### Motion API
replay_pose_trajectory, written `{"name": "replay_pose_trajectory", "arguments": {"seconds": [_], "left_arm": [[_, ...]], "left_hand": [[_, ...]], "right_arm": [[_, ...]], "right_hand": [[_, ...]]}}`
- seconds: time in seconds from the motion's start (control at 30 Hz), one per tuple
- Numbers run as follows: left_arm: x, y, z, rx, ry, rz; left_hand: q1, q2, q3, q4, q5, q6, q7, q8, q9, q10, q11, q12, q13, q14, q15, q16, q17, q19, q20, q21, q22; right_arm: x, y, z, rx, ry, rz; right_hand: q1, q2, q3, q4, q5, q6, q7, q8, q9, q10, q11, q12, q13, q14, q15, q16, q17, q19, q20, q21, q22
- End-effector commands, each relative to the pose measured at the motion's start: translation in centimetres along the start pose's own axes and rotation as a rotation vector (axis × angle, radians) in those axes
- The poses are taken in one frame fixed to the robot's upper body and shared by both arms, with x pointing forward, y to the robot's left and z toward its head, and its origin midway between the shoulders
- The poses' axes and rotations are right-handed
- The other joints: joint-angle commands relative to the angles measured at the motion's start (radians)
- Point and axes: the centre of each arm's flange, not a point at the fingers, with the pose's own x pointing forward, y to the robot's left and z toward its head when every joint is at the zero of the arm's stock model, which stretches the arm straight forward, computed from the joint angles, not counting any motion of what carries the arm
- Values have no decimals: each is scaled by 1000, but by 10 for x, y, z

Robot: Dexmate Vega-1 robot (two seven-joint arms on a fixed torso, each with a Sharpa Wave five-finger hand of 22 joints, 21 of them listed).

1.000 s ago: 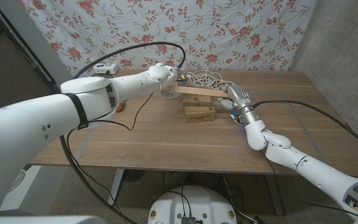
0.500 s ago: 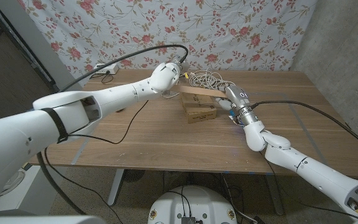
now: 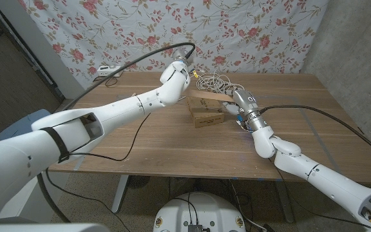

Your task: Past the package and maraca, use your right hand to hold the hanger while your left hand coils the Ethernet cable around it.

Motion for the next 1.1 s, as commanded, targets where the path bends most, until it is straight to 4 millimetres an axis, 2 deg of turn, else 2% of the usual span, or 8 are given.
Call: {"name": "replay_pose_trajectory", "arguments": {"seconds": [0.03, 0.33, 0.63, 0.67, 0.87, 1.0, 1.07, 1.1], "left_arm": [[6, -29, -18, -93, 89, -205], [23, -63, -18, -211, 47, -300], [31, -77, -3, -246, 0, -341], [32, -79, -2, -247, -1, -347], [36, -94, 9, -259, 1, -333], [36, -101, 12, -301, -2, -315], [35, -103, 11, -342, 8, -272], [33, -103, 11, -354, 12, -251]], "left_hand": [[-13, -1, -12, 2, -4, 16, 15, 0, 2, 7, 10, -4, -3, 16, -40, 4, -6, 19, -2, 10, 1], [-15, 1, -13, -3, -3, 18, 34, -6, 1, 7, 15, -10, -12, 21, -39, -2, -21, 34, 0, 16, 1], [3, 25, 0, -14, 1, 35, 33, -6, 0, 21, 12, -11, -24, 44, -42, -4, -39, 50, -2, 23, 1], [21, 51, 16, -20, 4, 38, 34, -8, 0, 28, 9, -12, -29, 47, -42, -7, -46, 52, -4, 25, 1], [78, 99, 56, -51, 3, 73, 25, -5, 0, 62, -1, -9, -46, 81, -63, -3, -59, 83, -16, 40, 0], [232, 167, 161, -156, -27, 153, -1, 0, 1, 142, -36, 0, -73, 147, -96, 1, -78, 132, -37, 71, -2], [288, 193, 210, -199, -44, 192, 3, 4, 2, 179, -41, 7, -78, 179, -100, 5, -80, 155, -44, 87, -3], [304, 204, 229, -211, -52, 221, -10, 11, 4, 202, -47, 12, -80, 192, -104, 8, -77, 162, -46, 93, -3]], "right_arm": [[3, -1, 3, 13, -14, -9], [4, -2, 1, 17, -16, -7], [6, -2, -3, 18, -10, -5], [6, -2, -3, 18, -9, -4], [6, -1, -4, 15, -5, -1], [7, -1, -5, 11, -6, 1], [8, -1, -5, 9, -6, 2], [8, -1, -5, 10, -7, 3]], "right_hand": [[-122, 136, 7, 1, 4, 10, 0, 5, 1, 4, -2, 9, 10, -4, -76, 7, 3, 4, -91, 1, 1], [-122, 136, 6, 1, 4, 12, 1, 6, -1, 6, 1, 3, -1, -4, -76, 7, 3, 5, -91, 1, 1], [-122, 135, 6, 1, 4, 11, -1, 6, -2, 9, 4, 1, -8, -4, -76, 7, 3, 4, -92, 0, 1], [-121, 135, 6, 1, 4, 11, 2, 7, -1, 8, 2, 2, -5, -4, -76, 7, 3, 4, -91, -1, 1], [-121, 136, 6, 1, 4, 11, 1, 8, 0, 4, 3, 10, 9, -4, -76, 7, 3, 5, -92, -1, 1], [-121, 136, 6, 1, 4, 11, 1, 8, -1, 5, 0, 7, 3, -4, -76, 7, 3, 5, -92, -1, 1], [-120, 136, 6, 1, 4, 11, 0, 8, -2, 6, 2, 4, -2, -4, -76, 7, 3, 6, -92, -1, 1], [-120, 136, 6, 1, 4, 11, 0, 8, -2, 8, 1, 2, -7, -4, -76, 7, 3, 4, -91, -1, 1]]}}
